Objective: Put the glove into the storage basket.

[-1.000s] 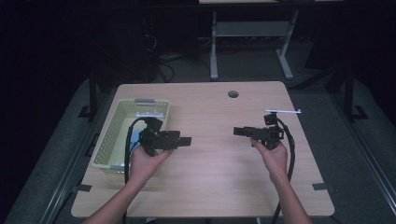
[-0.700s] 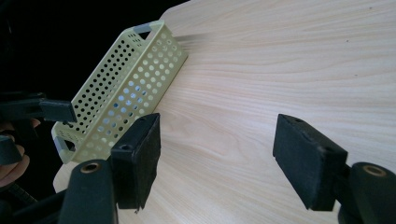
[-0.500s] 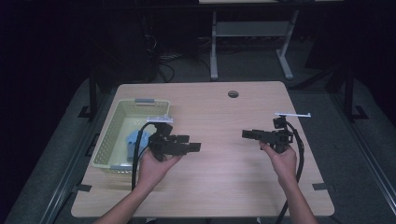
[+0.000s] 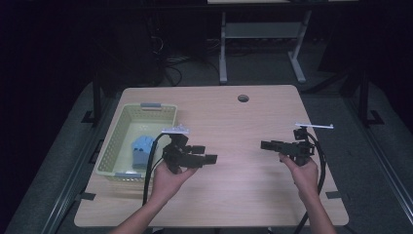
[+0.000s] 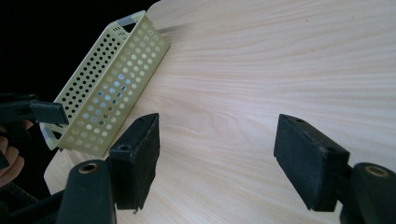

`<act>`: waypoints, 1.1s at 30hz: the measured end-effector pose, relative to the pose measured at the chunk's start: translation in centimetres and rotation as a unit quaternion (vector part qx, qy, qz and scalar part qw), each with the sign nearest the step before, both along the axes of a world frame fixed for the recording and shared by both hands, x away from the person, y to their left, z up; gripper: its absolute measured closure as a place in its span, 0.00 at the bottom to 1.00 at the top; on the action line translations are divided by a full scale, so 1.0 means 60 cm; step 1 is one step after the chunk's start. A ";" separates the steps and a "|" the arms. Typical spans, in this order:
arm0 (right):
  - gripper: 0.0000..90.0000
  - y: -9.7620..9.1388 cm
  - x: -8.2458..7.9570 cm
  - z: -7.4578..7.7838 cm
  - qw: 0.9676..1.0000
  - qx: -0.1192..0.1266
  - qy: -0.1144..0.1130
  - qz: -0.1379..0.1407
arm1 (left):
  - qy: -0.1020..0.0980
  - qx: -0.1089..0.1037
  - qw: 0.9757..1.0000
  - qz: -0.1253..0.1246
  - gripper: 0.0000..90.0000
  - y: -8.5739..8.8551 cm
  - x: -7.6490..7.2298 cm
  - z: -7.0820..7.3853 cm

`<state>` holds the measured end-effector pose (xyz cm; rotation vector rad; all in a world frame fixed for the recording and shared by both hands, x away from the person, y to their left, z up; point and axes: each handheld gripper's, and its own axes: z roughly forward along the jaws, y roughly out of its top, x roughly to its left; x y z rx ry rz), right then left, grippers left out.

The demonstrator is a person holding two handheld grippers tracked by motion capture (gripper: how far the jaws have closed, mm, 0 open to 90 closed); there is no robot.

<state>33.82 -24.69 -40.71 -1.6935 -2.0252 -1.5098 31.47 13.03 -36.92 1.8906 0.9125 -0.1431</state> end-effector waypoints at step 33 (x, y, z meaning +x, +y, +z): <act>0.32 -0.049 -0.074 -0.061 1.000 -0.002 0.016 0.000 | 0.007 -0.024 0.999 -0.034 0.30 -0.062 -0.044 -0.081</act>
